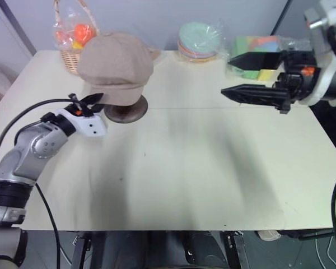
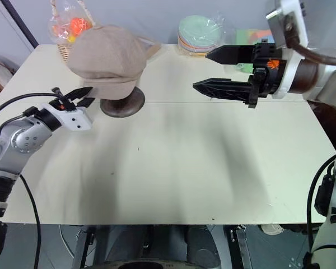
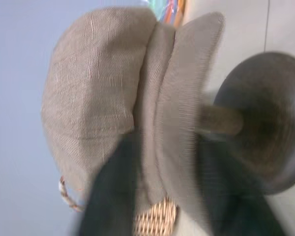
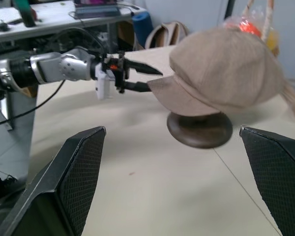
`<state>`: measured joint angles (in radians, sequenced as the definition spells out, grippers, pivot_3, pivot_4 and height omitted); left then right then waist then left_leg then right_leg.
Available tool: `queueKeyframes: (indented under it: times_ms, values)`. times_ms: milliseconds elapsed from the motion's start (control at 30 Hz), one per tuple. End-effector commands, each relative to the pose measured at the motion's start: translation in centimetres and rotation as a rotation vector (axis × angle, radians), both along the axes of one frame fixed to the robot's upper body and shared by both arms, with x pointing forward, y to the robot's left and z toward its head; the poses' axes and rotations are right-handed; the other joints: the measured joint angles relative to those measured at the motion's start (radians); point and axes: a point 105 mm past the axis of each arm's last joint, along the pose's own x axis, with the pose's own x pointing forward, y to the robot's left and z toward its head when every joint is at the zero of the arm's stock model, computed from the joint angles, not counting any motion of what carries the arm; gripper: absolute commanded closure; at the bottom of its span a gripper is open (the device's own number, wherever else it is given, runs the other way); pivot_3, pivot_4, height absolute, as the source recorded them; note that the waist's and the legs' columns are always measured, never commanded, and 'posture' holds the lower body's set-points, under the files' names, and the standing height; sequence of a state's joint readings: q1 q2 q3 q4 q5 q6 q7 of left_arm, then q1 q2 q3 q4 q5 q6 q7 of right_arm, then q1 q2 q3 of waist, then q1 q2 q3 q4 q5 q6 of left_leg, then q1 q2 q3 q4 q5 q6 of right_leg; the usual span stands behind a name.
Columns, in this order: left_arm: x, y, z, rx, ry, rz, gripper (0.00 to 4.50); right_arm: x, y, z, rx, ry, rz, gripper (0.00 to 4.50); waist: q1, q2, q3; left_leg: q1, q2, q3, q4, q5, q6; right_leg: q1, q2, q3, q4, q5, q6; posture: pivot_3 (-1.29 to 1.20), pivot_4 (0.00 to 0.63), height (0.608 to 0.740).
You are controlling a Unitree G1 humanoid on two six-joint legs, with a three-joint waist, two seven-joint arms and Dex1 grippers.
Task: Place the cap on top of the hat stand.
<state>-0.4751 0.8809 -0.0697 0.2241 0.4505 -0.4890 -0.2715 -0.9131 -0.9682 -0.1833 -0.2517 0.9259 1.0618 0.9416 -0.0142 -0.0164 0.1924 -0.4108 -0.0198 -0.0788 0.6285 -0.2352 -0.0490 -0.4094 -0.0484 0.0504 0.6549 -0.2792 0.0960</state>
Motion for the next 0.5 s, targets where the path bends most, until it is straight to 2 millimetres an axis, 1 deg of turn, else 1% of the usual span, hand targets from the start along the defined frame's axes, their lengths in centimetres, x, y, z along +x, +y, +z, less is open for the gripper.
queueKeyframes:
  times_ms: [33, 100, 200, 300, 333, 400, 433, 500]
  values:
    - [-0.7, -0.4, 1.0, 0.006, -0.048, -0.026, 0.93, -0.1, -0.3, 0.8, 0.006, -0.038, -0.02, 0.0, -0.002, 0.0, 0.0, 0.0, 0.0, 0.0, 0.0, 0.0, 0.0, 0.0, 0.0, 0.0, 0.0, 0.0, 0.0, 0.0, 0.15, 0.74]
    - [-1.2, -0.2, 1.1, -0.004, -0.057, -0.022, 0.02, 0.1, -0.3, 0.8, 0.004, -0.04, -0.026, 0.0, -0.003, 0.0, 0.0, 0.0, 0.0, 0.0, 0.0, 0.0, 0.0, 0.0, 0.0, 0.0, 0.0, 0.0, 0.0, 0.0, 0.15, 0.74]
    - [-2.3, 0.5, 1.3, -0.048, -0.039, -0.009, 0.02, 0.5, -0.4, 0.7, -0.006, -0.052, -0.047, 0.0, -0.003, 0.0, 0.0, 0.0, 0.0, 0.0, 0.0, 0.0, 0.0, 0.0, 0.0, 0.0, 0.0, 0.0, 0.0, 0.0, 0.15, 0.74]
    - [-4.8, 1.1, 0.7, -0.15, 0.103, -0.044, 0.02, 0.8, -0.8, 0.3, -0.029, -0.053, -0.056, 0.0, -0.006, 0.0, 0.0, 0.0, 0.001, -0.001, 0.0, 0.0, 0.001, -0.001, 0.0, 0.001, 0.0, 0.0, 0.0, 0.0, 0.15, 0.74]
    - [-5.5, 1.7, 0.7, -0.219, 0.161, -0.027, 0.02, 0.9, -1.0, 0.1, -0.04, -0.055, -0.057, 0.0, -0.005, 0.001, 0.0, 0.0, 0.002, -0.001, 0.0, -0.001, 0.001, -0.001, -0.001, 0.002, 0.0, 0.0, 0.0, 0.0, 0.15, 0.74]
    - [-6.5, 3.9, 1.0, -0.398, 0.305, 0.042, 0.02, 1.1, -1.5, -0.2, -0.052, -0.051, -0.062, 0.0, -0.003, 0.001, 0.0, 0.0, 0.002, -0.001, 0.0, -0.001, 0.001, -0.001, -0.002, 0.002, 0.0, 0.0, 0.0, 0.0, 0.15, 0.74]
    - [-6.9, 5.3, 1.7, -0.518, 0.37, 0.077, 0.02, 1.3, -1.7, -0.4, -0.058, -0.047, -0.067, 0.0, -0.003, 0.002, 0.001, 0.0, 0.002, -0.001, 0.0, -0.001, 0.001, 0.0, -0.002, 0.001, 0.0, 0.0, 0.0, 0.0, 0.15, 0.74]
    - [-7.6, 7.0, 3.1, -0.718, 0.479, 0.097, 0.02, 1.7, -2.1, -0.7, -0.071, -0.04, -0.071, 0.0, -0.001, 0.001, 0.001, 0.001, 0.002, -0.001, 0.001, -0.001, 0.001, 0.0, -0.001, 0.001, 0.0, 0.0, 0.0, 0.0, 0.15, 0.74]
